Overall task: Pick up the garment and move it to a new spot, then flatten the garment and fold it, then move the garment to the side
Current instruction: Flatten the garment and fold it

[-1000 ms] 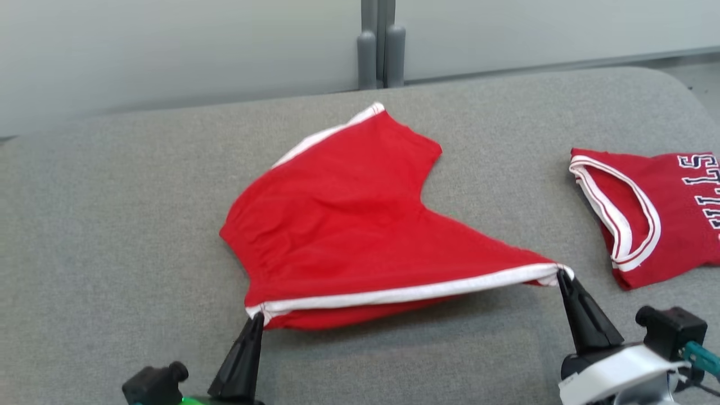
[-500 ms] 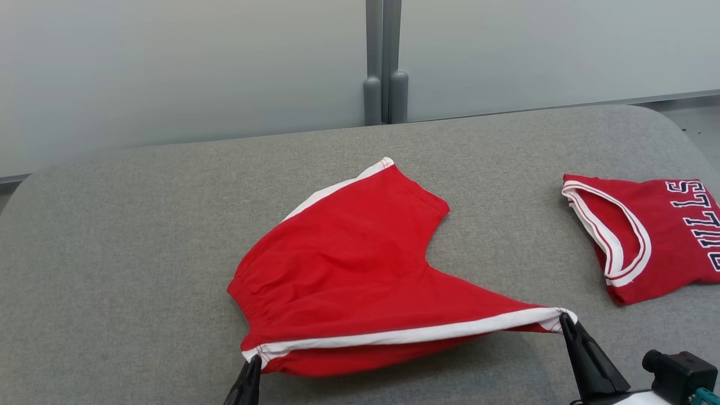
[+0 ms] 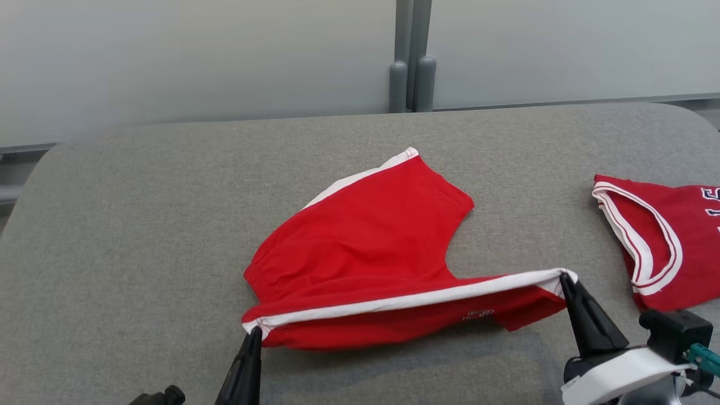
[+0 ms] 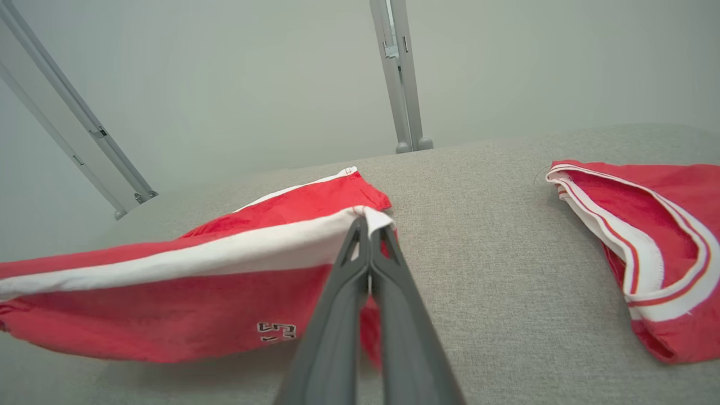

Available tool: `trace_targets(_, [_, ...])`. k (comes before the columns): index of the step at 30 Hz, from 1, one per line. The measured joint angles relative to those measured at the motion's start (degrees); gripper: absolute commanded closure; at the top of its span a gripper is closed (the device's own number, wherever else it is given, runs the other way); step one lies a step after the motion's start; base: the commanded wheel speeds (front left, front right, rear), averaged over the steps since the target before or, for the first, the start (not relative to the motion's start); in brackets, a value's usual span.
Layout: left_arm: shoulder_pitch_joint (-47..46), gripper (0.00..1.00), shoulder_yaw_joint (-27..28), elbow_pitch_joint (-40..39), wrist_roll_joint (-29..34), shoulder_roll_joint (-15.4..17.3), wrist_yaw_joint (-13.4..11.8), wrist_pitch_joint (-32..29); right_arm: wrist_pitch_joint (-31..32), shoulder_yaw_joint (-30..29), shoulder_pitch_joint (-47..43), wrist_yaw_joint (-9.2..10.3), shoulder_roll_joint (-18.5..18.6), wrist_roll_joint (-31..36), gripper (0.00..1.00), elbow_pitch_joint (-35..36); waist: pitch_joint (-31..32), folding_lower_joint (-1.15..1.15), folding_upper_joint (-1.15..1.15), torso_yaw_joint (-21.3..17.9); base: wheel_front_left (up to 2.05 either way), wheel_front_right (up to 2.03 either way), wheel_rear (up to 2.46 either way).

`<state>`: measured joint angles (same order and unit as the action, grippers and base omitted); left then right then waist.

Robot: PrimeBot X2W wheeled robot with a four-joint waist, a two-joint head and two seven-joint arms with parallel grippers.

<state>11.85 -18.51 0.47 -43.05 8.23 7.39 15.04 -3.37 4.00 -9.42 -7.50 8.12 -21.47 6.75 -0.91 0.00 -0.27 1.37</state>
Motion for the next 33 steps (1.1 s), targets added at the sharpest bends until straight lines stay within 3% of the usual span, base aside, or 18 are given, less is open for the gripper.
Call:
trace_targets(8, [-7.1, 1.00, -1.8, 6.6, -3.2, -2.9, 0.0, 0.0, -0.7, -2.3, 10.4, 0.00, 2.1, -0.2, 1.00, -8.4, -0.7, 0.00, 0.00, 3.9, 0.00, 0.00, 0.00])
trace_targets(18, [-24.9, 1.00, -5.8, 19.3, -7.0, -5.1, -0.6, -1.4, 2.4, 1.6, 29.7, -0.01, 9.9, -0.8, 1.00, -21.9, -5.4, 0.00, 0.00, 9.2, 0.00, 0.00, 0.00])
trace_targets(25, [-35.1, 1.00, -10.6, 26.4, -13.2, -5.3, -3.6, -0.8, 4.1, 8.0, 42.3, 0.00, 13.3, -3.7, 1.00, -32.2, -10.3, 0.00, 0.00, 12.3, 0.00, 0.00, 0.00])
trace_targets(33, [-41.1, 1.00, -17.4, 29.9, -21.2, -5.3, -7.6, -0.2, 4.8, 17.3, 54.3, 0.00, 14.4, -7.7, 1.00, -45.8, -15.3, 0.01, 0.00, 15.4, 0.00, 0.00, 0.00])
